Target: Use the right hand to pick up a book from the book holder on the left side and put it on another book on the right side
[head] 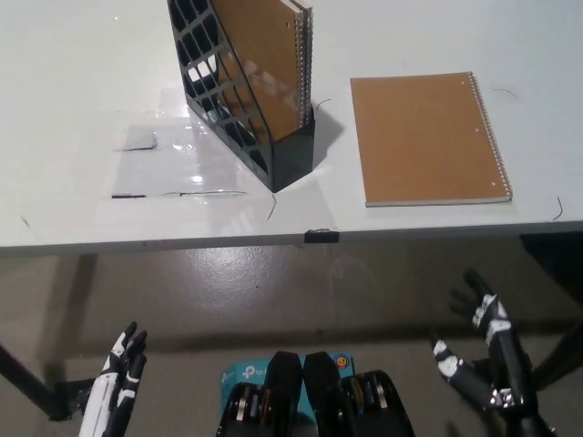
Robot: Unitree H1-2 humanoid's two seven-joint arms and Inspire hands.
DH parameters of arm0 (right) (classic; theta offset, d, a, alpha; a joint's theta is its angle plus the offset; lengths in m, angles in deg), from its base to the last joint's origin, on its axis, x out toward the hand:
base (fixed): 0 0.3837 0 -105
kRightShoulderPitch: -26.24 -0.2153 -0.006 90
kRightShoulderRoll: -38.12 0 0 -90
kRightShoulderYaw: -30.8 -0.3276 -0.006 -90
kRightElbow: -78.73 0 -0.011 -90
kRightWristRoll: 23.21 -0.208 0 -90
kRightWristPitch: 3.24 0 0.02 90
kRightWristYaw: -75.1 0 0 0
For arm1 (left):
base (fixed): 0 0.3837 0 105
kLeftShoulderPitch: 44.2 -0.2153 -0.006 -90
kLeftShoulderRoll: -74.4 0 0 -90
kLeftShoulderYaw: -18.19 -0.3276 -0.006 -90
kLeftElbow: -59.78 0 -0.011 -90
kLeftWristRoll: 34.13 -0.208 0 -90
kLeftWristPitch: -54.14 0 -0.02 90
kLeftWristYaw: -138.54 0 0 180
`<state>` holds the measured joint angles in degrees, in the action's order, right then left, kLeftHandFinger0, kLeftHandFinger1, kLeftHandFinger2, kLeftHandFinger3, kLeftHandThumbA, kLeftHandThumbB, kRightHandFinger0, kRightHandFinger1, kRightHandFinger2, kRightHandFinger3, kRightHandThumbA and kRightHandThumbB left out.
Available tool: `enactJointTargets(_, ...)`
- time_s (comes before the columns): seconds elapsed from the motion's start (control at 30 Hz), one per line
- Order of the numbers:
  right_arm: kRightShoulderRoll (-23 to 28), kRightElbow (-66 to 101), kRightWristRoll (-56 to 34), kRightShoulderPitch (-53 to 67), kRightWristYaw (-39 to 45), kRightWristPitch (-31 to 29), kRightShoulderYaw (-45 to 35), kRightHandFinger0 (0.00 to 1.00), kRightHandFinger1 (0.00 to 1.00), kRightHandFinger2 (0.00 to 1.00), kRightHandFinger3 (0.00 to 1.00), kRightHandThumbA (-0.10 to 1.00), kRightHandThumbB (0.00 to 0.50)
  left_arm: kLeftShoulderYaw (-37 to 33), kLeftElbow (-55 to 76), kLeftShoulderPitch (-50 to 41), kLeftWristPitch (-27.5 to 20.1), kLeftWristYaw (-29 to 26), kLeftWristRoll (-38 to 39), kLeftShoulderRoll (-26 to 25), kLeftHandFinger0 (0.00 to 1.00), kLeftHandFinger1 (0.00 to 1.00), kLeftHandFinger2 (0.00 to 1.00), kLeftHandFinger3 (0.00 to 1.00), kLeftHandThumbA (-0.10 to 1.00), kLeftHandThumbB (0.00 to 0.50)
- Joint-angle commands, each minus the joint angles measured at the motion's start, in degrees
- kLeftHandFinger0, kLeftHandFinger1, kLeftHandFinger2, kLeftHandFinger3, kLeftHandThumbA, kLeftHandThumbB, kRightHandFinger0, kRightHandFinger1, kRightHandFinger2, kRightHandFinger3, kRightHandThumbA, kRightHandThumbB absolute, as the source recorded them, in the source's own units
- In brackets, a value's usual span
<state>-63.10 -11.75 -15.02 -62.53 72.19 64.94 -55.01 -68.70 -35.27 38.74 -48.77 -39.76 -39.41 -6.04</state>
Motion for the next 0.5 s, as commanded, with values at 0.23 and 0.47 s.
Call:
enactJointTargets(0.23, 0.98, 17.36, -2.02, -25.28, 5.67, 20.54, 0.17, 0.99, 1.0, 1.0, 1.0, 0.8, 0.242, -3.27, 5.6, -0.68, -1.56, -0.72, -3.03, 2.3, 1.0, 1.0, 1.0, 1.0, 0.87, 0.165)
enactJointTargets(0.47, 0.12, -3.07, -0.41, -45.83, 5.44, 25.22, 0.41, 1.0, 1.0, 1.0, 1.0, 0.92, 0.285, -3.55, 1.61, -1.21, -1.28, -0.45, -2.85, 1.18, 1.0, 1.0, 1.0, 1.0, 0.93, 0.177)
